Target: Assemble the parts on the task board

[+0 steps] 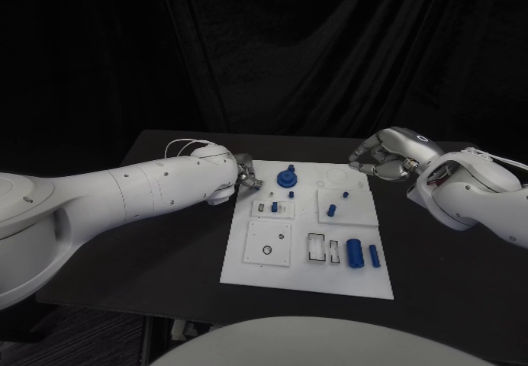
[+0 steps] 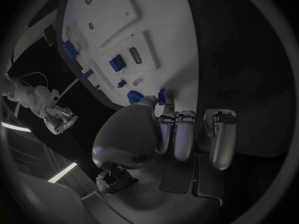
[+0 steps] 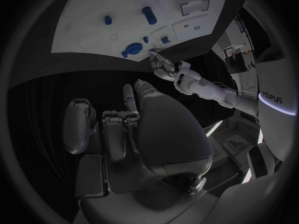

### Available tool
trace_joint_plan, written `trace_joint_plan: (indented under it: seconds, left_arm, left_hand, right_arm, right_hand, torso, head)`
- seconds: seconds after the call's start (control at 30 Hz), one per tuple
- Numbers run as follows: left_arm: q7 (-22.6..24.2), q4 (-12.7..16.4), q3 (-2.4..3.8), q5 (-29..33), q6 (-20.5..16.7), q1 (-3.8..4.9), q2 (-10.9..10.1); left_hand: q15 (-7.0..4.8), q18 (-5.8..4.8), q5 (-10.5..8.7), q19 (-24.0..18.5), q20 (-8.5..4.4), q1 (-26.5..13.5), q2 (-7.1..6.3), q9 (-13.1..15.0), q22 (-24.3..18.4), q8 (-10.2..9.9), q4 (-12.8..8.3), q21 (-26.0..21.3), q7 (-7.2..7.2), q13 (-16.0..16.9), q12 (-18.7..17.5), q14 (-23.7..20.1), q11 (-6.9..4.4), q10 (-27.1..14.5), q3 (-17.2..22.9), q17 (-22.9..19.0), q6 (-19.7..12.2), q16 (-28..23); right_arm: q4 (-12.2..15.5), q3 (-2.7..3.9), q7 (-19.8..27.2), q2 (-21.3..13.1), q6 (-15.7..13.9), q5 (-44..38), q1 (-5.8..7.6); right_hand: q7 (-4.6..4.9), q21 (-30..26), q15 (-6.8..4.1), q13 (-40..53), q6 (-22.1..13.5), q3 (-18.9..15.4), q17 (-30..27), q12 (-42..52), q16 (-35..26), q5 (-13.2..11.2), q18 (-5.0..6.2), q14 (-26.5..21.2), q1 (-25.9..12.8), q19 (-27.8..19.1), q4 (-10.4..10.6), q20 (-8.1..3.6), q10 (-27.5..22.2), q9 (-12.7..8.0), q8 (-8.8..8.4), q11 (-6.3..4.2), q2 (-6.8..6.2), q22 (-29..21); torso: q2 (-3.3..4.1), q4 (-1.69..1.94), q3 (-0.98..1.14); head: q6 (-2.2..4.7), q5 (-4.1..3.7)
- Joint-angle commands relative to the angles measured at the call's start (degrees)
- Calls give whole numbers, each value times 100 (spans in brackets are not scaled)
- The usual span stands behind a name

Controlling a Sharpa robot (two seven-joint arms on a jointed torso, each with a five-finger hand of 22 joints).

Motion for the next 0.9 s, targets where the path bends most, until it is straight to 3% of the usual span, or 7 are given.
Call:
trace_joint_plan:
  seconds: [0.03,0.1,0.3,0.4,0.53,0.83,0.9]
  left_arm:
    - [212,9,6,-2,-202,-10,2]
    - [276,20,6,-2,-281,-10,-12]
    - [430,122,6,-2,-504,-10,-100]
    - [472,248,6,-2,-632,-10,-196]
    - [478,494,6,-2,-747,-10,-375]
    - [322,1353,5,80,-777,-9,-901]
    - [295,1529,5,253,-804,-9,-1004]
  left_hand:
    - [-54,-10,39,439,-49,-21,-107,27,1417,30,3,-13,-18,1495,-27,594,-44,601,214,1508,59,15]
    - [-68,-11,172,441,-63,-57,-236,68,1418,87,3,-10,-39,1495,-27,594,-59,601,507,1508,124,15]
    - [-110,-16,277,455,-114,-129,-584,166,1426,215,-19,10,-99,1495,-27,594,-113,601,1286,1508,295,15]
    - [-157,-18,106,456,-148,-231,-930,193,1427,271,-55,13,-137,1495,-27,594,-168,601,1980,1508,482,15]
    - [-164,-15,-82,451,-160,-338,-1118,209,1424,264,-131,4,-156,1495,-27,594,-166,601,2398,1508,513,15]
    - [-163,-10,-171,437,-157,-433,-1240,211,1416,238,-200,-17,-147,1495,-27,594,-163,601,2601,1508,502,15]
    - [-158,-6,-308,426,-154,-473,-1263,204,1410,216,-224,-32,-140,1495,-27,594,-158,601,2677,1508,488,15]
  right_arm:
    - [10,4,-10,-11,-56,-14,-13]
    - [9,4,-11,-13,-55,-14,-13]
    - [5,4,-15,-11,-46,-14,-20]
    - [5,4,-21,-21,-42,-14,-34]
    - [1,4,-31,-35,-39,-14,-45]
    - [0,4,-44,-55,-46,-14,-54]
    - [-1,4,-46,-53,-49,-14,-58]
  right_hand:
    - [13,27,-15,1510,-48,26,1509,15,17,38,-32,605,42,28,7,-5,596,-5,-37,22,14,1078]
    - [13,25,-15,1510,-48,26,1509,15,17,39,-32,605,41,27,8,-5,596,-5,-37,22,14,1078]
    - [15,22,-14,1510,-47,27,1509,15,17,46,-31,605,36,25,13,-4,596,-4,-36,23,19,1077]
    - [15,22,-14,1510,-47,27,1509,15,17,46,-31,605,36,25,13,-4,596,-4,-36,23,19,1077]
    - [15,24,-14,1510,-45,28,1509,15,17,48,-32,605,35,26,14,-4,596,-4,-36,23,21,1077]
    - [15,21,-13,1510,-43,28,1509,15,17,50,-31,605,34,24,16,-4,596,-3,-35,24,23,1076]
    - [15,21,-13,1510,-43,28,1509,15,17,50,-31,605,34,24,16,-4,596,-3,-35,24,23,1076]
  torso:
    - [1,-2,2]
    - [0,-1,2]
    - [2,1,-1]
    - [3,1,-1]
    - [4,3,0]
    - [3,4,1]
    - [-1,2,1]
  head:
    - [-1,-1]
    - [-1,4]
    - [-1,3]
    - [-1,2]
    - [-1,-5]
    - [-1,4]
    - [-1,18]
